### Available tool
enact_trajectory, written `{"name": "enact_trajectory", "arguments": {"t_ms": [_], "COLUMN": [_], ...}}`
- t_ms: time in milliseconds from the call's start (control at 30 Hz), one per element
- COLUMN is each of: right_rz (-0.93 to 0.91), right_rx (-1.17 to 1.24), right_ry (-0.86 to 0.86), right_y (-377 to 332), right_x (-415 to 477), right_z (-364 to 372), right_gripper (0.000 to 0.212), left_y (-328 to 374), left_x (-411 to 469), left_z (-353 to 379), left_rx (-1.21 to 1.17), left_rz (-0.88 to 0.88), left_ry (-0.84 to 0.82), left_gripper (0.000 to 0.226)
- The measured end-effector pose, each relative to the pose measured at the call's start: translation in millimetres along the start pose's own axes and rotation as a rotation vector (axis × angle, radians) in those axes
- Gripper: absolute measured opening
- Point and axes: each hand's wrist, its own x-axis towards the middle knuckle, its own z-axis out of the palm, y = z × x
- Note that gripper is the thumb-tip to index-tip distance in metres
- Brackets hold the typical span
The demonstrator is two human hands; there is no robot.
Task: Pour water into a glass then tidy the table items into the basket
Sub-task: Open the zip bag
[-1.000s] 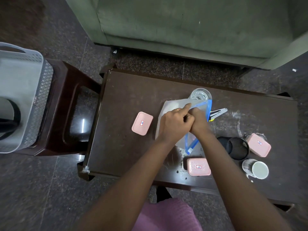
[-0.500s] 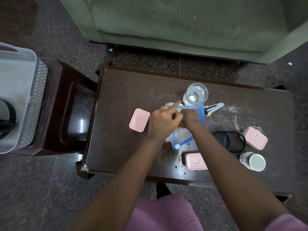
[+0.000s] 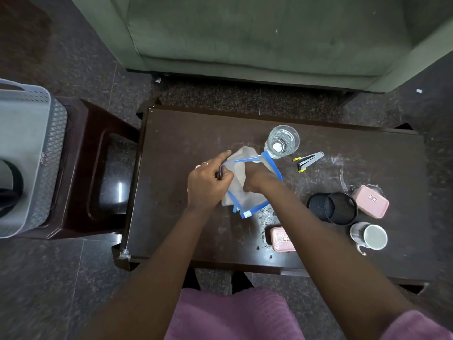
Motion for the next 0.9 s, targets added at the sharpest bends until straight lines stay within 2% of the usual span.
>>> {"name": "enact_trajectory", "arguments": {"t_ms": [100, 200, 267, 367, 433, 667, 767, 833, 900], "right_rz": [-0.007, 0.032, 0.073, 0.163, 0.175, 0.230, 0.319, 0.383, 0.454], "right_rx": [0.178, 0.393, 0.317, 0.249, 0.216, 0.386, 0.519, 0.582, 0.651], "right_ry": [0.085, 0.153, 0.104, 0.038, 0.041, 0.189, 0.147, 0.153, 0.231], "right_y": [-8, -15, -17, -9, -5, -20, -31, -34, -32], "right_x": [0, 3, 6, 12, 13, 13, 13, 12, 10], "right_z": [2, 0, -3, -3, -2, -2, 8, 15, 20], "right_gripper": [0.012, 0.024, 0.018, 0.043, 0.048, 0.029, 0.019, 0.025, 0.030], "left_y": [-1, -1, -4, -5, -5, 4, 5, 5, 4], "left_x": [-3, -3, 0, 6, 14, 28, 23, 21, 18], "left_z": [4, 6, 5, -2, -7, -5, -1, 1, 1], "left_rx": [-0.046, -0.080, -0.088, -0.038, -0.039, -0.100, -0.097, -0.093, -0.078], "left_rz": [-0.113, -0.082, -0.089, -0.081, -0.052, -0.155, -0.175, -0.188, -0.189], "left_ry": [-0.144, -0.258, -0.301, -0.263, -0.229, -0.192, -0.189, -0.191, -0.203], "left_gripper": [0.055, 0.060, 0.068, 0.069, 0.064, 0.047, 0.044, 0.042, 0.041]}}
